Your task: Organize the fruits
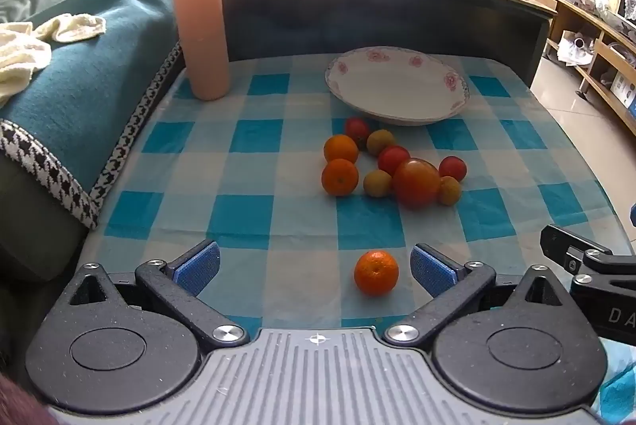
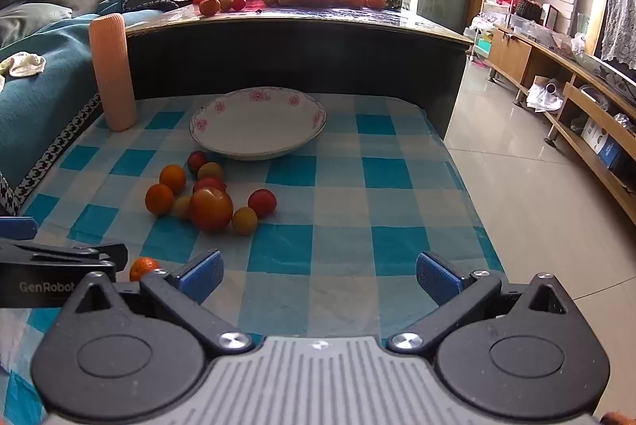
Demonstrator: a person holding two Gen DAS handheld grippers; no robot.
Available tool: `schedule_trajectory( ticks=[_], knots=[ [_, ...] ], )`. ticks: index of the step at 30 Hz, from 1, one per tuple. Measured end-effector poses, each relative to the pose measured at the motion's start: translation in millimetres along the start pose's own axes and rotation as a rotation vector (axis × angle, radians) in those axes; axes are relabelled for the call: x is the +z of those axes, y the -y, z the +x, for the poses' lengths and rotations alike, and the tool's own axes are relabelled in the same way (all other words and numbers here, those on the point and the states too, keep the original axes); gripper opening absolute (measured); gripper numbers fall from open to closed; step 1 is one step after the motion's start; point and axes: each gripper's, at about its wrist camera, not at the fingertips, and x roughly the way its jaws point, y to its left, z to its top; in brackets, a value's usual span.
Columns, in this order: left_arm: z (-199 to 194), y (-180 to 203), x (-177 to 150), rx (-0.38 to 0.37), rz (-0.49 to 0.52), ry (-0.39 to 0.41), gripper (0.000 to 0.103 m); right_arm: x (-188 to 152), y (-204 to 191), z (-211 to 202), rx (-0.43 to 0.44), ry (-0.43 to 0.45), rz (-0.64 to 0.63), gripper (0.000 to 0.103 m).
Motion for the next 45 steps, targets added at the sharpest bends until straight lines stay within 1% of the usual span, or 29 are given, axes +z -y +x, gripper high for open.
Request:
schedule_trajectory(
  ticks=[6,10,16,20,35,45],
  knots=[
    [6.2,-0.7,-8.4,0.000,0.006,-0.006,0.103,1.1,-4.0,-1.5,0.000,-0.004,-0.011,0.103],
    [6.7,-2.3,-7.6,0.002,-0.011,-0.025,0.103,-2.0,0.3,1.0,-0.003,-0.018,-0.008,0.103],
    [7.6,-1.6,-11.3,-0.004,-0.009,-0.037,0.103,-3.1,5.9,0.1,-0.003,-0.023,-0.010,0.103],
    [8.4,0.1,-13.7,-0.006,-0.005,-0.040,0.103,-3.2,-1.2,1.8,-0.006,-0.025,-0.012,0.103],
    [10.5,4.1,-9.2,-0.015,0.006,-0.062,0.103,-4.7,0.4,10.7,-0.031,-0.054,-0.012,0.103],
    [12.2,5.4,-7.1,-0.018,0.016,-0.074,0.103,-5.4,-1.1,12.8,-0.031,-0.062,-0.017,0.103]
  ],
)
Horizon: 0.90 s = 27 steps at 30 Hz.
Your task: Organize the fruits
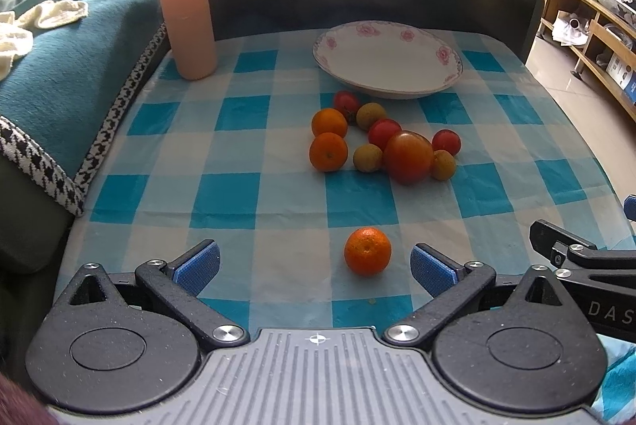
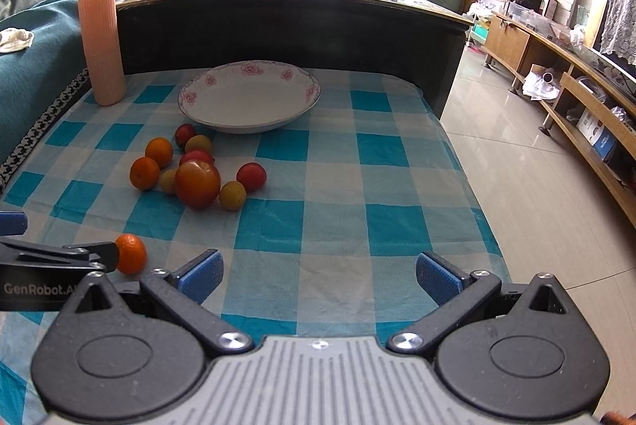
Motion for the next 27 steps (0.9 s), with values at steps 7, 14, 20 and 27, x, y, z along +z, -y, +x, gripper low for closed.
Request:
schedule_trajectory(
  ticks=[7,14,20,27],
  knots=[
    [0.1,-0.2,0.7,0.000,0.000,-0.002,0.103,-0.3,0.1,0.5,0.001,-0.001,0.001,0.103],
    [0.4,-0.2,0.2,0.001,0.001,-0.002,0.103,-1.5,0.7,1.7,0.002,-0.003,0.002,0.103],
    [0.7,-0.2,-2.1,0.002,0.002,-0.004,0.103,-1.9,0.6,1.9,0.003,-0.005,0.002,0.103],
    [1.0,-0.9,-2.9,0.005,0.005,-0.012,0.103,-3.4,0.1,2.9,0.003,-0.006,0.002,0.103]
  ],
)
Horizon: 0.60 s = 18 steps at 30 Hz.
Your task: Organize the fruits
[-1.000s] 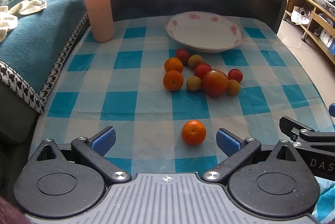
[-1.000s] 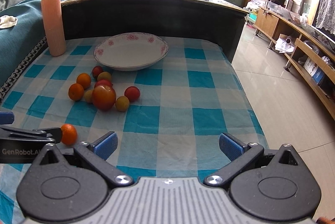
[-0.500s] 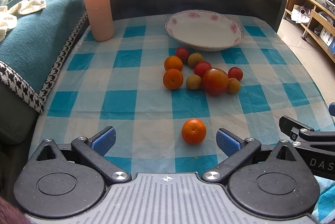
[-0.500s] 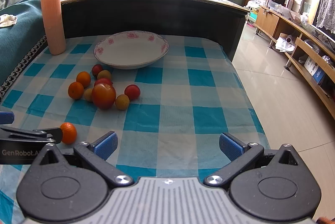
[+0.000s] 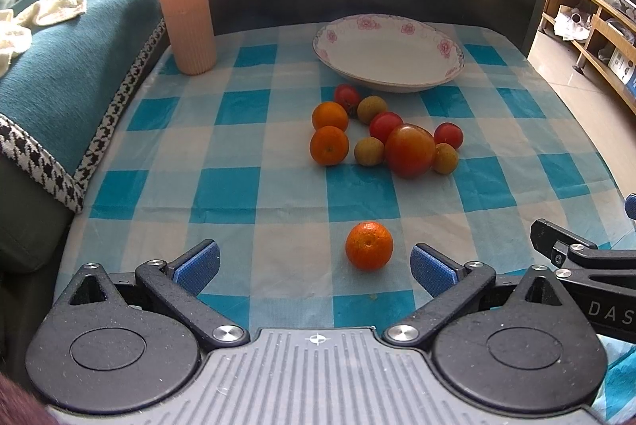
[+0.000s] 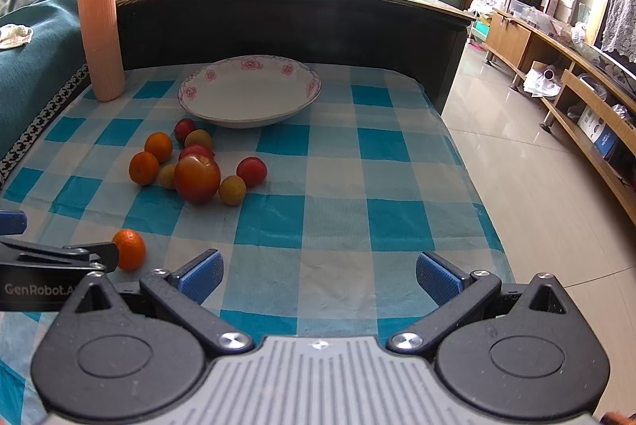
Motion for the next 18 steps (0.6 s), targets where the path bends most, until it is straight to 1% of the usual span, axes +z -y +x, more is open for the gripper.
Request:
schedule_trajectory(
  ticks=[12,18],
  knots=[
    [3.7,1.4,2.5,0.005,0.001,-0.024,0.103,-2.1,-0.5,1.2,0.003,-0.003,-0.001,0.103],
    [8.6,1.9,2.1,0.010,0.003,-0.047,0.103,-1.6,-1.6,3.2,0.012,-0.022,-0.005,0.103]
  ],
)
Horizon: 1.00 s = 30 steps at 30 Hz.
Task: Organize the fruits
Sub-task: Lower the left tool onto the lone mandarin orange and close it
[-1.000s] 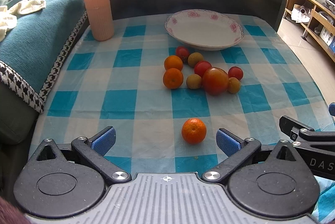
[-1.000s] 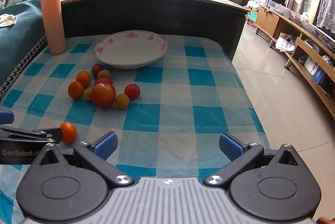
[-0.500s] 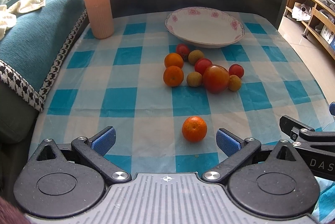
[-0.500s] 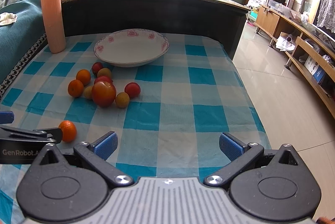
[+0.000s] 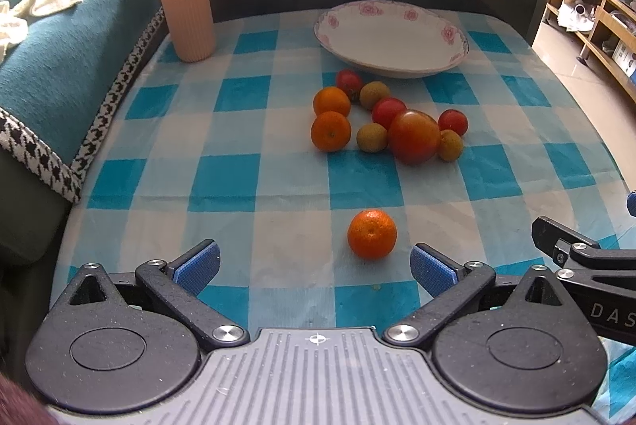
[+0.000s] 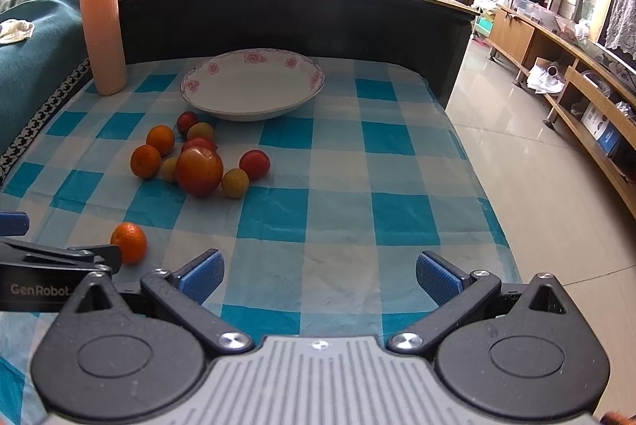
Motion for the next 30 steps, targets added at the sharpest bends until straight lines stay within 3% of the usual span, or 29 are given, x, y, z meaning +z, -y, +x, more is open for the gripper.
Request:
schedule_trajectory(
  ticks=[10,19,21,23,30],
  knots=[
    [8.9,2.7,-1.1,-0.006,0.024,0.012,0.103,4.7,2.8,7.7,0.042,-0.047,0.007,0.103],
    [24.3,20.6,-1.0,-0.008,0.112,0.026,0.101,13.1,23.5,17.0,0.073,-0.091,0.095,0.103],
    [27.7,21.5,-0.1,-0.013,0.113,0.013,0.097,13.9,24.7,18.7,0.080,-0.099,0.104,0.103],
    [31.4,20.4,1.5,-0.025,0.106,-0.005,0.083,15.3,24.8,20.4,0.089,-0.106,0.110,0.103],
    [34.3,14.2,5.4,-0.081,0.035,-0.013,0.069,16.4,23.1,24.3,0.114,-0.120,0.118,0.103]
  ],
)
